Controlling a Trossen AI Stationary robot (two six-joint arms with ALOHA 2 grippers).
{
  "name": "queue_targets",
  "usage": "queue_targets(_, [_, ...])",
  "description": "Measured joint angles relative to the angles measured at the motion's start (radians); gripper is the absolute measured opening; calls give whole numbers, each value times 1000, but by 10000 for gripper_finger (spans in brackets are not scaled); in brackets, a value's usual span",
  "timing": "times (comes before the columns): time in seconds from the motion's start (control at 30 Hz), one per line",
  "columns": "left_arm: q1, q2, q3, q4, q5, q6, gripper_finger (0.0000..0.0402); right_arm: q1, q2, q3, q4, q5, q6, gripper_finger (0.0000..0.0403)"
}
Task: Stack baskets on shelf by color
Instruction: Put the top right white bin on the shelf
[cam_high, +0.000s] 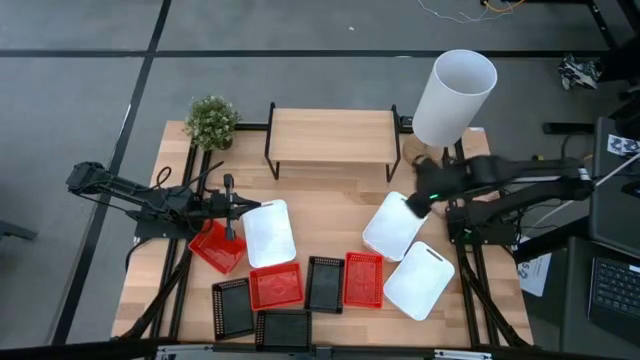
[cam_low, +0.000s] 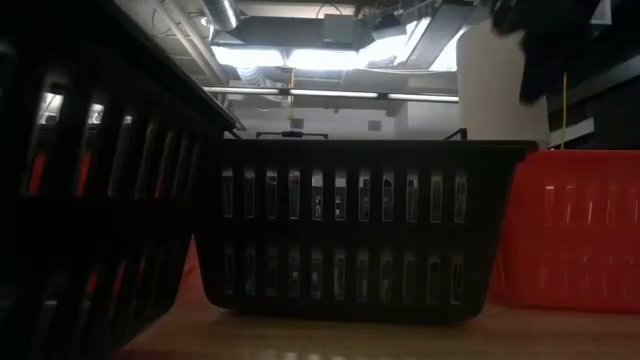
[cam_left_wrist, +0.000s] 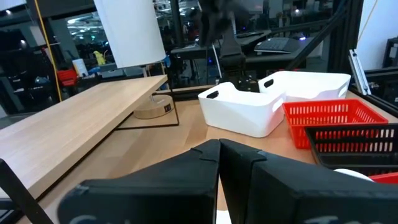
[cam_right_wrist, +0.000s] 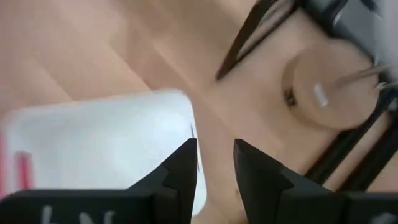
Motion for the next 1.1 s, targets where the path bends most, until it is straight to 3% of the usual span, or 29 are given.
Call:
queue_targets(0.07, [0, 0, 0, 0, 0, 0, 0, -30, 57, -44, 62, -10, 3, 107])
queue_targets(0.23, [0, 0, 0, 0, 0, 0, 0, -165, 153, -102, 168, -198, -144, 107])
queue_targets(0.4, [0, 0, 0, 1, 0, -1, 0, -275, 186, -111, 244, -226, -291, 107])
queue_targets(0.53, [0, 0, 0, 0, 0, -5, 0, -343, 187, -111, 256, -320, -355, 107])
queue_targets(0.77, [0, 0, 0, 0, 0, -10, 0, -370, 192, -124, 275, -359, -444, 107])
queue_targets(0.9, [0, 0, 0, 0, 0, -10, 0, -386, 198, -145, 270, -435, -485, 107])
queue_targets(1.1, [0, 0, 0, 2, 1, -37, 0, -386, 197, -233, 336, -386, -512, 107])
